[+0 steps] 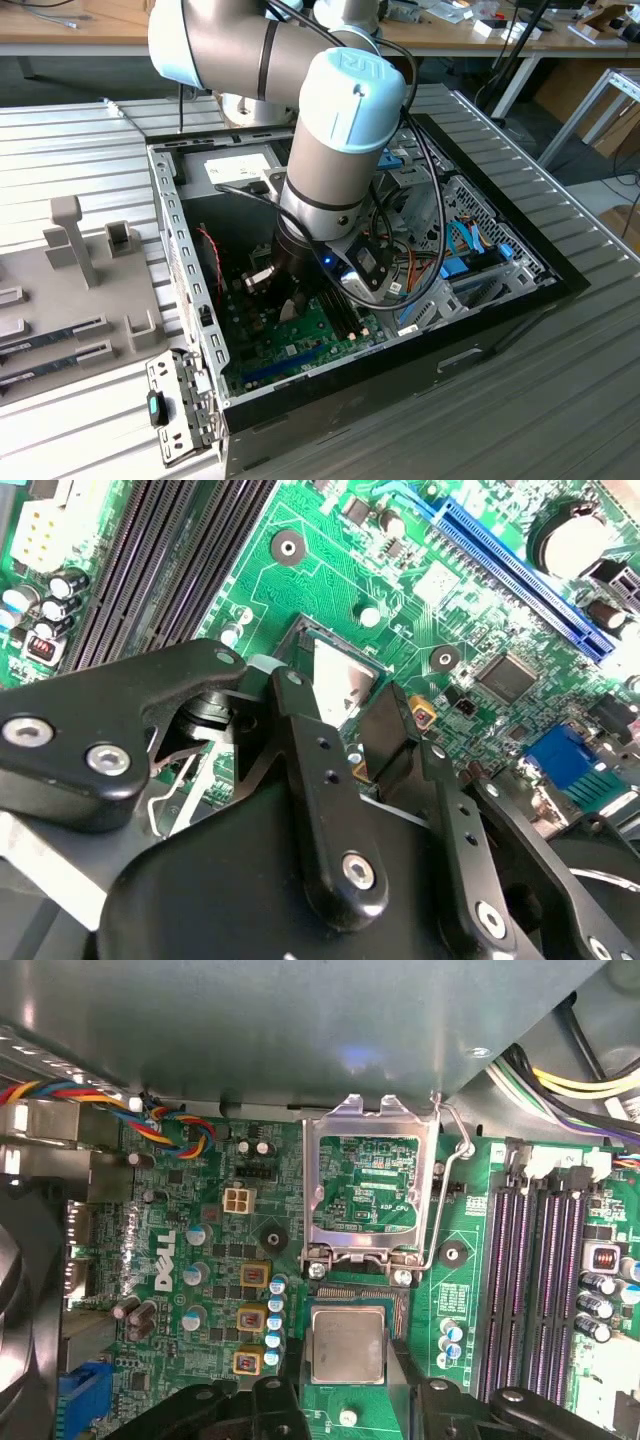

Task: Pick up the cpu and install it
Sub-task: 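Place the cpu into insertion slot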

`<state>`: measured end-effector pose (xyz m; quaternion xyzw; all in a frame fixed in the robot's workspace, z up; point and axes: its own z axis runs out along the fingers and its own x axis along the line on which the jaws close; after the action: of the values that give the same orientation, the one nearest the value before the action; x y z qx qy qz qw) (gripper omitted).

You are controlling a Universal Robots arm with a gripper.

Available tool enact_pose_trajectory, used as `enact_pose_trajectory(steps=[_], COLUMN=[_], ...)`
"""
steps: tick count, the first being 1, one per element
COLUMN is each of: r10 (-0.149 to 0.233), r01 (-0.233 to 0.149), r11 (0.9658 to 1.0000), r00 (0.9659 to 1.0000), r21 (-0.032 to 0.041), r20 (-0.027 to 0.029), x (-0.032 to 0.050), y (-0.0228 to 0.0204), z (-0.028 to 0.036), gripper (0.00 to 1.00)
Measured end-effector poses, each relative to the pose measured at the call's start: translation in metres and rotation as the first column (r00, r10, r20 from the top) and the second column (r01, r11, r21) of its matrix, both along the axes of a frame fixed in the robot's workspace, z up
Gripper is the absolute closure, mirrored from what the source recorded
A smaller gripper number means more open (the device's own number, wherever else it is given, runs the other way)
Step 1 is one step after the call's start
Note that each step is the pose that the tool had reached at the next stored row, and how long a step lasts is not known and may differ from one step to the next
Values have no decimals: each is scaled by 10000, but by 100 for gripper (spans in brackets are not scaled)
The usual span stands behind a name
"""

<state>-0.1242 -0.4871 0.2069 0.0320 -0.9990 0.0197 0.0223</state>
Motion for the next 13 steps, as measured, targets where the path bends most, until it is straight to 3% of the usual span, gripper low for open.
enact_pose_trajectory(steps=[13], r10=[251], r01=[-251], r11=[9997], r00=[9997], r21=[36], r20=[1], x=[16], y=[46], z=[-11], gripper=[54])
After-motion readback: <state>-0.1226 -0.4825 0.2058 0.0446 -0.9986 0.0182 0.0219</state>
